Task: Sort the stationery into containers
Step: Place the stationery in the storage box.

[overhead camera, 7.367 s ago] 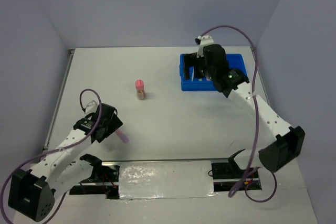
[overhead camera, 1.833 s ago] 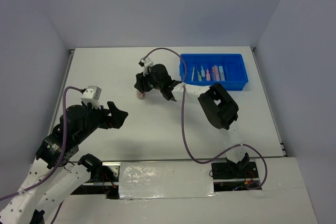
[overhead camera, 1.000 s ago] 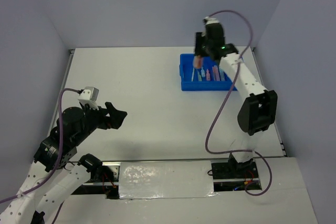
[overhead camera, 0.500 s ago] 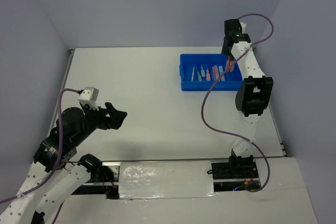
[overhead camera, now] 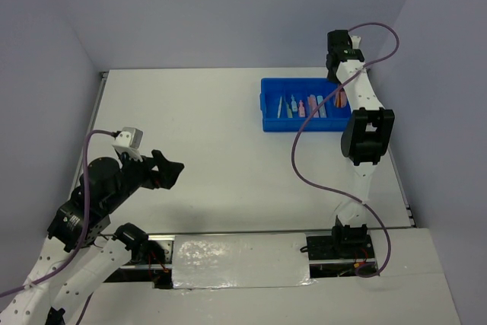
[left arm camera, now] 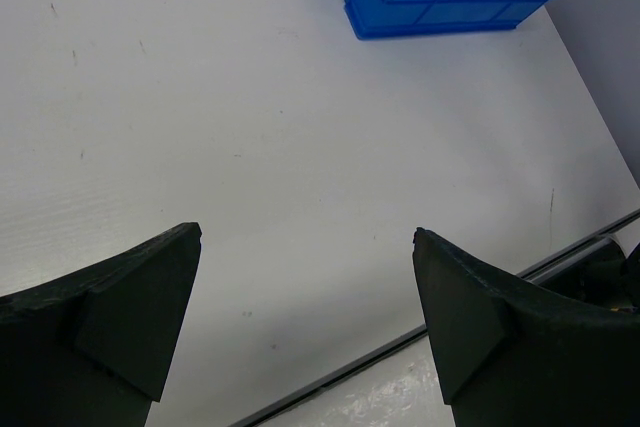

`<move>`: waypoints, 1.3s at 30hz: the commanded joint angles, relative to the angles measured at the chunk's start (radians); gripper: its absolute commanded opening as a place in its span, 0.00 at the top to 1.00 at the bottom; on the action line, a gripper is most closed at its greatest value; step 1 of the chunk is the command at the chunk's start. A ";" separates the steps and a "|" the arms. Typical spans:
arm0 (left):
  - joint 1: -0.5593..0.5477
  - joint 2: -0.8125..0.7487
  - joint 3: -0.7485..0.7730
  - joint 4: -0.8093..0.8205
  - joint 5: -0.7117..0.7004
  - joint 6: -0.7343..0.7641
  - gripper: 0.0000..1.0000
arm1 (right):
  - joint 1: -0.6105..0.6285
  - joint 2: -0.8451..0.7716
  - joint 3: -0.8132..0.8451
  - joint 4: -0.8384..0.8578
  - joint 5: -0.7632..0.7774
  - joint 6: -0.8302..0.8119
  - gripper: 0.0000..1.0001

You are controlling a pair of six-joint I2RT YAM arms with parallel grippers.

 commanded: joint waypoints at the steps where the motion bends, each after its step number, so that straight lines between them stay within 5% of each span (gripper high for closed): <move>1: 0.004 -0.018 -0.005 0.045 0.016 0.014 0.01 | -0.032 0.009 0.025 -0.021 0.076 -0.015 1.00; 8: 0.004 -0.017 -0.005 0.045 0.023 0.016 0.01 | -0.040 0.032 -0.023 -0.008 0.099 -0.001 0.99; 15: 0.004 -0.017 -0.005 0.045 0.021 0.016 0.01 | -0.040 0.070 0.039 -0.027 0.070 -0.001 0.81; 19: 0.004 -0.014 -0.005 0.046 0.024 0.016 0.01 | -0.038 0.082 0.057 -0.031 0.053 0.003 0.51; 20: 0.004 -0.012 -0.005 0.046 0.027 0.019 0.01 | -0.038 0.084 0.057 -0.031 0.052 0.005 0.33; 23: 0.004 -0.003 -0.003 0.046 0.033 0.020 0.01 | -0.040 0.088 0.072 -0.042 0.052 0.008 0.04; 24: 0.004 0.000 -0.002 0.045 0.035 0.020 0.01 | -0.038 0.088 0.082 -0.045 0.050 0.009 0.00; 34: 0.004 -0.011 0.000 0.042 0.007 0.013 0.01 | 0.042 -0.098 0.094 -0.035 -0.003 -0.004 0.00; 39: 0.024 0.017 0.023 -0.013 -0.150 -0.040 0.01 | 0.147 -0.432 -0.209 0.140 -0.175 -0.073 0.00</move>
